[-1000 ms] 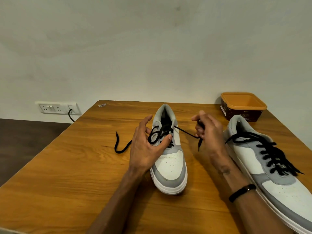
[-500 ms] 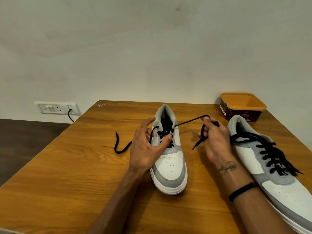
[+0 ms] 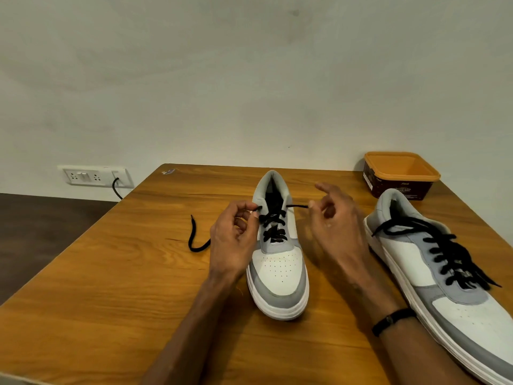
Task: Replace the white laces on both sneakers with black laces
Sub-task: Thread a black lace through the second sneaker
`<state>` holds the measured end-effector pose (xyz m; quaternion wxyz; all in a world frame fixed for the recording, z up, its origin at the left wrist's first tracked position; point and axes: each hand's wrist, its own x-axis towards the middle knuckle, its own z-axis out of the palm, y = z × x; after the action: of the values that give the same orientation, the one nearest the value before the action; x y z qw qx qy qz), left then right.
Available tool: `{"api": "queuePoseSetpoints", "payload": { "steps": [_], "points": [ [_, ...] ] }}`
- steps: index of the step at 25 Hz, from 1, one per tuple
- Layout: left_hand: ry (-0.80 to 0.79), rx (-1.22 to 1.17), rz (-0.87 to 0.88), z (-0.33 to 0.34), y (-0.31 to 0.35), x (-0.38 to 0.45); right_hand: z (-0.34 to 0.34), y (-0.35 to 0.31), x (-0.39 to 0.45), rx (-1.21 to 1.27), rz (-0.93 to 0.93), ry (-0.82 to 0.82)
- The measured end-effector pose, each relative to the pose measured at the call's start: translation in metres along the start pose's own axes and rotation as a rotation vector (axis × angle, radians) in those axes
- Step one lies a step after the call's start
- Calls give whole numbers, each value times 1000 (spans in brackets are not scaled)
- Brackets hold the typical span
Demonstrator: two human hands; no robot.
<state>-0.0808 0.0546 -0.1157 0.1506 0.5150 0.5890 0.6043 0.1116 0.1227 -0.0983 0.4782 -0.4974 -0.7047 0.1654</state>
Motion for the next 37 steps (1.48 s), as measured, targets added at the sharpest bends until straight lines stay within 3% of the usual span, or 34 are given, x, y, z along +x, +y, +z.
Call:
{"api": "queuePoseSetpoints", "payload": {
  "steps": [2,3,13,17,22,26,33,37],
  "points": [
    [15,11,24,0,0,1,4,-10,-6,117,-51,-196],
    [22,12,33,0,-1,1,6,-10,-7,85,-112,-220],
    [137,3,71,-5,5,2,7,0,-2,-145,-154,6],
    [97,-124,-60,-8,7,4,-1,-5,-2,181,-84,58],
    [33,-196,-196,-51,27,5,-5,-29,8,866,314,128],
    [-46,-297,-248,-94,79,34,-34,-68,44,1084,440,159],
    [-177,-783,-291,-112,211,73,-106,-169,100,936,276,96],
    [-243,-427,-84,-98,227,80,-129,-201,111,840,209,90]
  ]
}}
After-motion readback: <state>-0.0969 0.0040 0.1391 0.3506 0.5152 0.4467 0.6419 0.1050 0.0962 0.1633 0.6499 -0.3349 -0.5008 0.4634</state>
